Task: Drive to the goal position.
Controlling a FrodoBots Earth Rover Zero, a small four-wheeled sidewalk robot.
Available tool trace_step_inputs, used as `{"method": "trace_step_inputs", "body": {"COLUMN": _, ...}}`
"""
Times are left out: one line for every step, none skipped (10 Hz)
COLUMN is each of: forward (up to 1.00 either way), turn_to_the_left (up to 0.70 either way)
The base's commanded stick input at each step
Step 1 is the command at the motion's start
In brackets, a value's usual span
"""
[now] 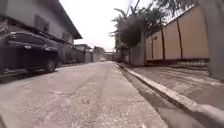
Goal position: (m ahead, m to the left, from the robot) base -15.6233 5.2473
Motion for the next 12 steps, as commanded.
{"method": "trace_step_inputs", "body": {"forward": 0.00, "turn_to_the_left": 0.70}}
{"method": "trace_step_inputs", "body": {"forward": 0.00, "turn_to_the_left": 0.70}}
{"method": "trace_step_inputs", "body": {"forward": 0.00, "turn_to_the_left": 0.70}}
{"method": "trace_step_inputs", "body": {"forward": 0.00, "turn_to_the_left": 0.70}}
{"method": "trace_step_inputs", "body": {"forward": 0.00, "turn_to_the_left": 0.70}}
{"method": "trace_step_inputs", "body": {"forward": 0.00, "turn_to_the_left": 0.70}}
{"method": "trace_step_inputs", "body": {"forward": 0.00, "turn_to_the_left": 0.70}}
{"method": "trace_step_inputs", "body": {"forward": 0.00, "turn_to_the_left": 0.70}}
{"method": "trace_step_inputs", "body": {"forward": 0.00, "turn_to_the_left": 0.70}}
{"method": "trace_step_inputs", "body": {"forward": 0.00, "turn_to_the_left": 0.70}}
{"method": "trace_step_inputs", "body": {"forward": 0.00, "turn_to_the_left": 0.70}}
{"method": "trace_step_inputs", "body": {"forward": 0.00, "turn_to_the_left": 0.70}}
